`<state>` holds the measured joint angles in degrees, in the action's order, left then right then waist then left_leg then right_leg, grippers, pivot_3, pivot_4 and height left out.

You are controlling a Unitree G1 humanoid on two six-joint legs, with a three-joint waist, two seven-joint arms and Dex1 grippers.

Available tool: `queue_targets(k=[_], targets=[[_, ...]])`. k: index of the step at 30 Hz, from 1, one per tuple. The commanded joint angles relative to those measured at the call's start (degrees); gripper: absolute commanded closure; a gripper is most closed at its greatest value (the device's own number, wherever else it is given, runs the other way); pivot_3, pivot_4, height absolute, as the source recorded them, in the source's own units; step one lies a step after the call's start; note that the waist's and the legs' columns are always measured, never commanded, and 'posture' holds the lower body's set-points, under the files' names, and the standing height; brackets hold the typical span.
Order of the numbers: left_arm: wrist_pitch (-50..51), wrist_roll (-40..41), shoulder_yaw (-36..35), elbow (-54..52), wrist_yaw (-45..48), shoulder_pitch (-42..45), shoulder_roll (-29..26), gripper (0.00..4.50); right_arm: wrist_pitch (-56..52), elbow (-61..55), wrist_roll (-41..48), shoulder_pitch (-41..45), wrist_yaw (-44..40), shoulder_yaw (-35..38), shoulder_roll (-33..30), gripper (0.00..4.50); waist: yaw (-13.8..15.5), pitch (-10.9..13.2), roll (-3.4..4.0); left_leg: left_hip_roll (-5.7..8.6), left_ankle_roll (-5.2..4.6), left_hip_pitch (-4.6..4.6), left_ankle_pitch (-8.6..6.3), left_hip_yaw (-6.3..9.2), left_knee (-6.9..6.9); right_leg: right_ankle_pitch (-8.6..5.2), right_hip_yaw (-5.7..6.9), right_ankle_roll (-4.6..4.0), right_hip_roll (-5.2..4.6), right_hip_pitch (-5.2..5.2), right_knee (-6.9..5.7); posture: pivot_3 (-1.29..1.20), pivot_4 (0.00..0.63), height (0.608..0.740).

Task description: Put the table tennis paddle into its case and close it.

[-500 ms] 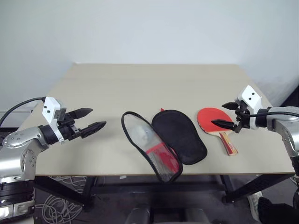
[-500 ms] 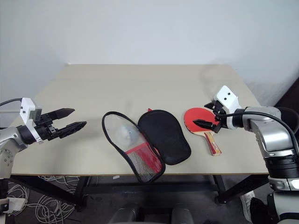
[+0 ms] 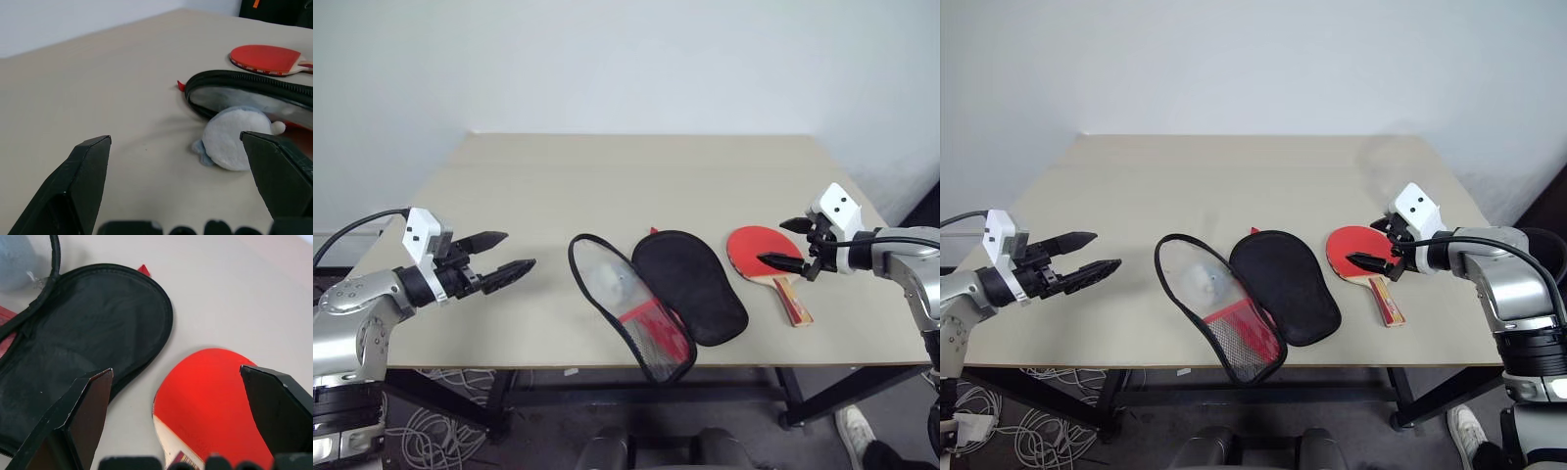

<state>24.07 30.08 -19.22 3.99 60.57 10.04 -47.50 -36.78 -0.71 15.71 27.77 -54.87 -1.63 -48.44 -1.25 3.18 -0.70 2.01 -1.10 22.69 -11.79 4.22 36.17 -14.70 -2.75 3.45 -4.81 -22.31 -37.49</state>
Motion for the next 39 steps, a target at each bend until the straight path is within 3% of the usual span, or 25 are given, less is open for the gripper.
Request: queue_targets(k=[1, 14, 20, 29, 39], targets=[[-0.77, 0.43, -1.00, -1.72, 0.43, 0.83, -1.03, 0.02, -0.17, -2.41, 0.59, -0.21, 0.70, 2.53, -0.83, 0.00, 0.00, 0.00, 0.00, 0.00, 0.00, 0.00, 0.00, 0.00, 0.00, 0.00, 0.00, 0.00, 0.00, 0.00, 0.00, 0.00, 0.000, 0.734], [-2.54, -0.36, 3.57, -1.75, 3.48, 2.92, -0.26, 0.02, -0.92, -3.38, -0.48, -4.56, 1.46, 4.07, -3.63, 0.00, -0.08, -0.01, -0.01, 0.03, 0.00, -0.01, 0.00, -0.09, 0.01, -0.01, -0.06, 0.02, 0.05, 0.00, -0.03, 0.00, 0.000, 0.734], [-3.49, -0.57, 3.88, -0.35, 4.17, 3.20, -0.14, 0.02, -8.24, -5.35, -1.42, -7.14, 8.54, 4.41, -2.00, 0.00, 0.02, -0.01, -0.03, 0.00, -0.01, -0.01, 0.00, -0.10, 0.02, -0.01, -0.07, 0.02, 0.00, 0.01, -0.02, 0.00, 0.000, 0.734], [-5.87, -1.59, 5.16, 3.08, 7.22, 6.50, -0.44, 0.02, -20.52, -9.04, -1.95, -10.79, 20.31, 4.42, 5.09, 0.00, 0.04, -0.02, -0.04, 0.03, -0.02, -0.01, 0.00, -0.10, 0.05, -0.01, -0.07, 0.02, 0.02, 0.02, -0.03, 0.00, 0.000, 0.734], [-7.57, -2.71, 6.99, 5.52, 8.12, 9.00, 0.63, 0.02, -24.25, -5.90, -3.80, -11.33, 31.81, 6.91, 14.25, 0.00, 0.01, -0.03, -0.04, 0.10, -0.04, -0.02, -0.01, -0.13, 0.06, -0.01, -0.11, 0.03, 0.09, 0.02, -0.07, 0.00, 0.000, 0.734]])
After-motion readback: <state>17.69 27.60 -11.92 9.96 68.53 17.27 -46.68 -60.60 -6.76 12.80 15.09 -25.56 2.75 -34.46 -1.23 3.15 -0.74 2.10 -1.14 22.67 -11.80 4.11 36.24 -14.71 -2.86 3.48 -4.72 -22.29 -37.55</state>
